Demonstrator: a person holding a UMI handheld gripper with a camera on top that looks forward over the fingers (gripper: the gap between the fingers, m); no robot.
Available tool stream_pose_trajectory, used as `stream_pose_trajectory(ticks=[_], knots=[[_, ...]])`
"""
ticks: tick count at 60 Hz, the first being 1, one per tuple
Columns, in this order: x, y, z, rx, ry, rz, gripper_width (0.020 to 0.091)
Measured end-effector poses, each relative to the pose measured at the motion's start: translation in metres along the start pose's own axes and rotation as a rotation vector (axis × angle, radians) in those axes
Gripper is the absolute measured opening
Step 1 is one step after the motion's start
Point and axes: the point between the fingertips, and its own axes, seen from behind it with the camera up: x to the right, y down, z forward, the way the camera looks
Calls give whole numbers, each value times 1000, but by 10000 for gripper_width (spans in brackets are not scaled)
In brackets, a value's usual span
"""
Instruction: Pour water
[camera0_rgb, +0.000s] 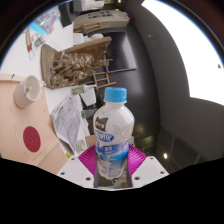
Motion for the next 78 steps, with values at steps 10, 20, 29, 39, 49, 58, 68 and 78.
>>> stream_pose_trajectory(ticks=[10, 20, 29, 39, 49, 58, 68, 78], knots=[[-64, -61, 17, 63, -9, -402, 368], [-102, -75, 31, 51, -22, -647, 368], [-120, -79, 32, 55, -40, -721, 370], [-124, -67, 28, 3, -121, -486, 369], [-116, -54, 12, -99, -245, 142, 372], [-136, -43, 4, -189, -361, 654, 372], [-177, -33, 9, -244, -468, 1027, 372], [-209, -26, 13, -243, -511, 1156, 376]])
